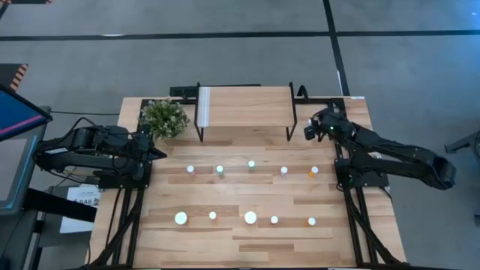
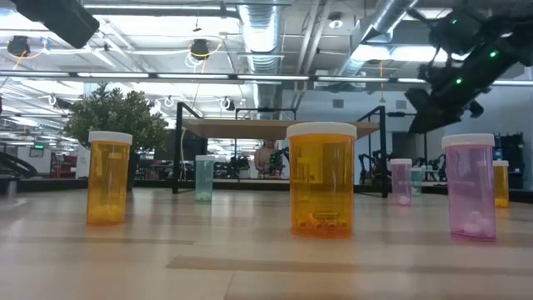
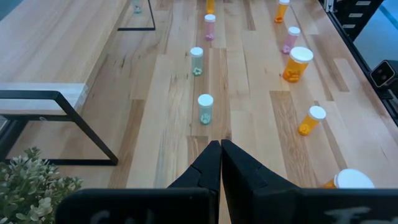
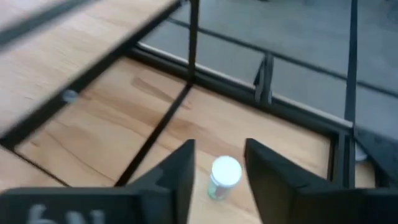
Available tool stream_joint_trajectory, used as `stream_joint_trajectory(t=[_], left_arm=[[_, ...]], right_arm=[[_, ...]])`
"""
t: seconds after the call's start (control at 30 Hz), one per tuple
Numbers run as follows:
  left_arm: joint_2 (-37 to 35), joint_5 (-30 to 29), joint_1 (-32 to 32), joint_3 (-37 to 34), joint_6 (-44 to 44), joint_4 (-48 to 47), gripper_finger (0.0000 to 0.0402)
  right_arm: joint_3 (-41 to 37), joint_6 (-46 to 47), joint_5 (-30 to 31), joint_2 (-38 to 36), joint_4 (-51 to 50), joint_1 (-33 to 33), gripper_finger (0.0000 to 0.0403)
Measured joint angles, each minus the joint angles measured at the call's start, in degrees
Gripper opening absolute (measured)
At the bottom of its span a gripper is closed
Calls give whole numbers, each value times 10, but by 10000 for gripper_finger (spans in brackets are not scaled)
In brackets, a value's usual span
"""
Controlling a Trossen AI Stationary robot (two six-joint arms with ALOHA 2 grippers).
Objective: Pick and place medicine bottles onto shelf by color
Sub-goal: Put the top blue pill bottle onto the shelf
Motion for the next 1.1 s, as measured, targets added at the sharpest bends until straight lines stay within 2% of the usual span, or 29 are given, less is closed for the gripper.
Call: stream_joint_trajectory(t=[0.13, 0.27, 0.57, 0.87, 1.1], left_arm=[[0, 0, 0, 0, 0, 0, 0], [0, 0, 0, 0, 0, 0, 0], [0, 0, 0, 0, 0, 0, 0], [0, 0, 0, 0, 0, 0, 0], [0, 0, 0, 0, 0, 0, 0]], right_arm=[[0, 28, -1, 42, 0, -22, 234], [0, 34, -1, 76, 11, -47, 266], [0, 23, -60, 146, 93, -82, 271], [-2, 14, -64, 187, 108, -104, 271], [-91, 17, -106, 159, 225, -112, 271]])
